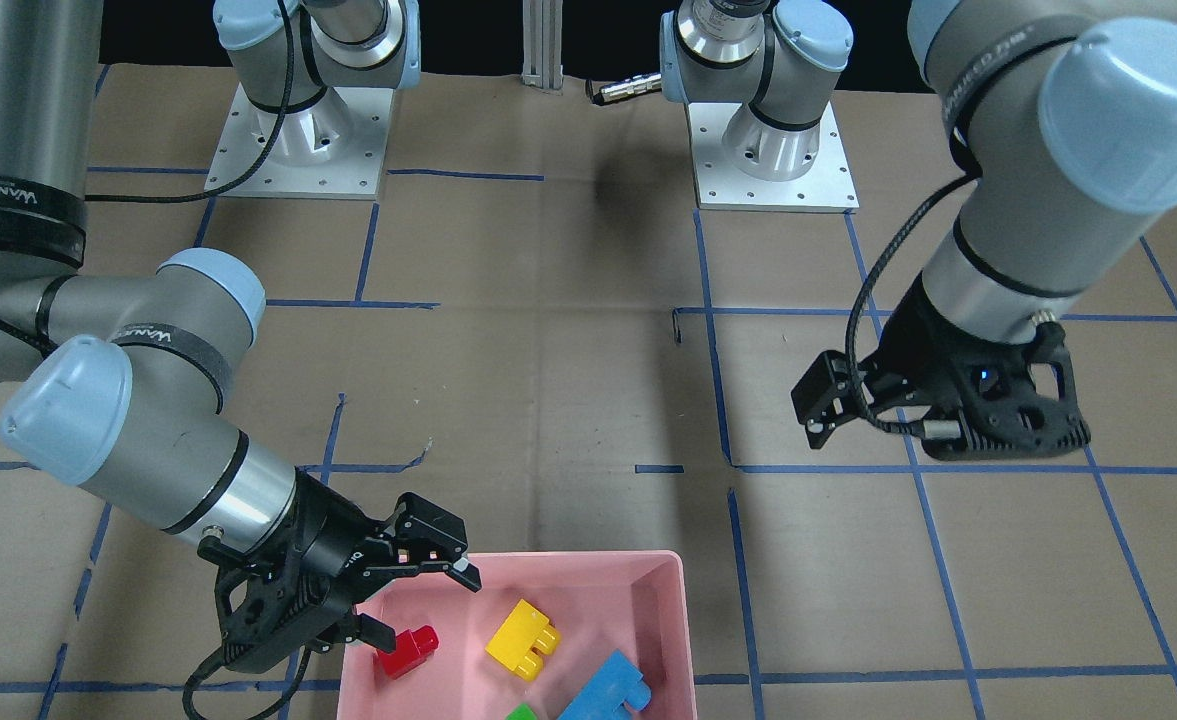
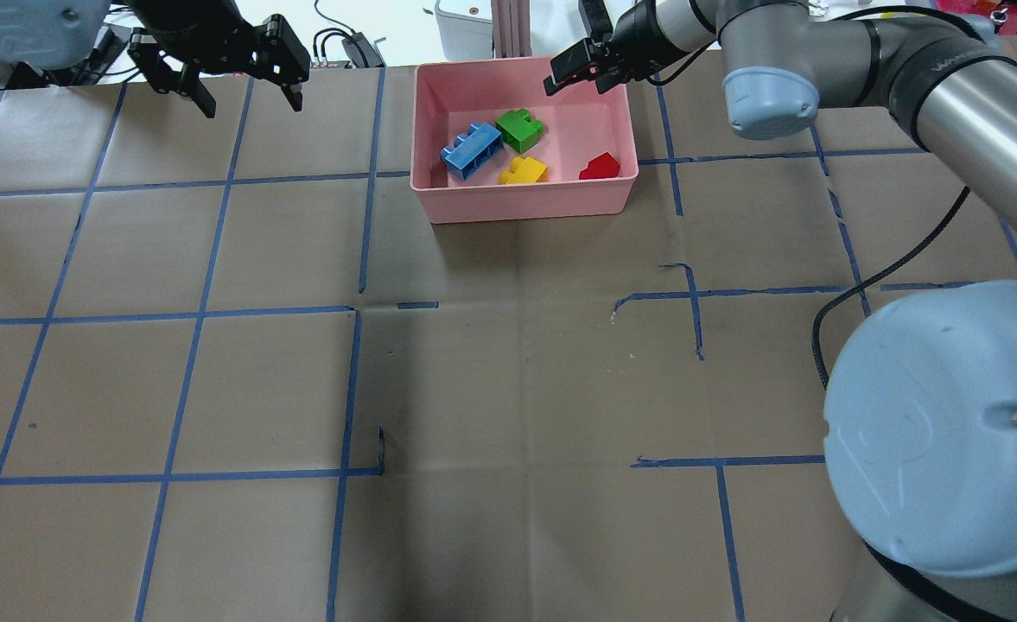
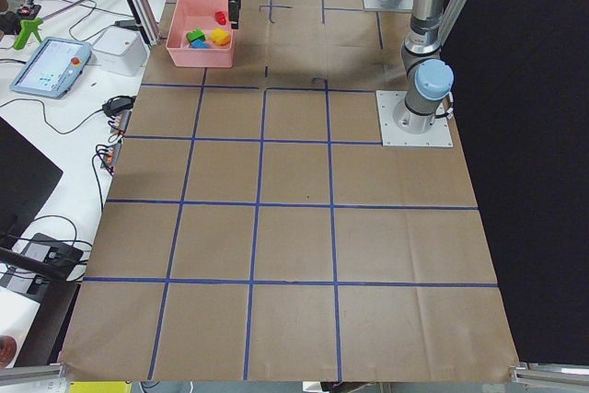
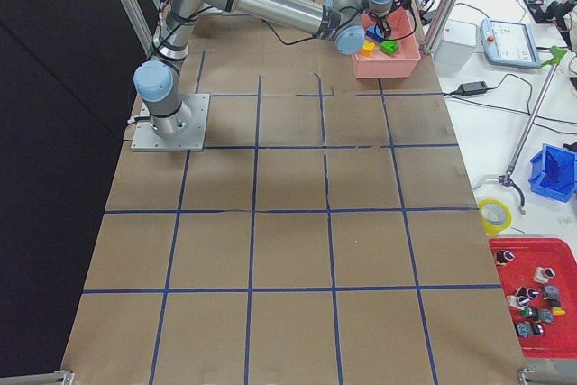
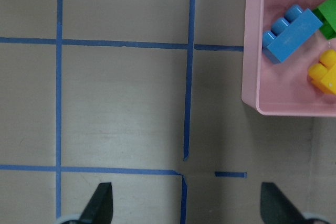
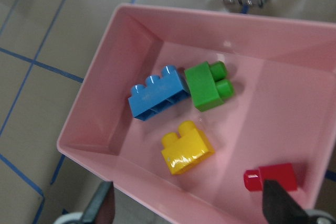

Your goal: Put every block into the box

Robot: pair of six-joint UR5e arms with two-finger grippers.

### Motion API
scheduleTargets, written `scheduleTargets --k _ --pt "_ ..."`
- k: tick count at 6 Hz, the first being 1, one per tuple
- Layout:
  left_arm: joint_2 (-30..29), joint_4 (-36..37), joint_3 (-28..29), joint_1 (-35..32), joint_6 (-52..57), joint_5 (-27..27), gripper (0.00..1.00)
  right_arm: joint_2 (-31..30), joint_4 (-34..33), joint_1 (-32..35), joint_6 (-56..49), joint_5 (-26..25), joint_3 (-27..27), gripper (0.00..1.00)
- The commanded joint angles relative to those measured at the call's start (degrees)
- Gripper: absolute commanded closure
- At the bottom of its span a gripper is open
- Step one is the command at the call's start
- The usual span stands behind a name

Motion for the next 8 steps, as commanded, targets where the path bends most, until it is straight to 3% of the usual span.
scheduleTargets --k 1,2,3,4,6,8 --pt "3.02 -0.69 -2.36 -0.66 0.14 -0.23 0.01 -8.77 17.26 -1.77 0.45 -9.99 0.24 0.0" --pt "3.73 -0.78 -3.07 -1.27 0.14 -0.14 0.01 -13.43 25.26 -2.13 1.84 -14.12 0.85 0.0" --pt "3.83 -0.78 -3.16 -1.27 0.14 -0.05 0.01 -18.87 33.78 -2.13 5.25 -14.51 1.38 0.0" --pt "3.92 -0.87 -3.51 -1.27 0.14 0.12 0.01 -23.8 37.17 -1.87 7.11 -18.87 3.56 0.0" --pt "4.09 -0.87 -3.43 -1.27 0.22 0.21 0.01 -33.47 38.88 -1.26 14.79 -23.03 12.59 0.0" --pt "4.09 -0.87 -3.43 -1.27 0.22 0.21 0.01 -35.27 38.88 4.52 22.29 -30.48 15.0 0.0"
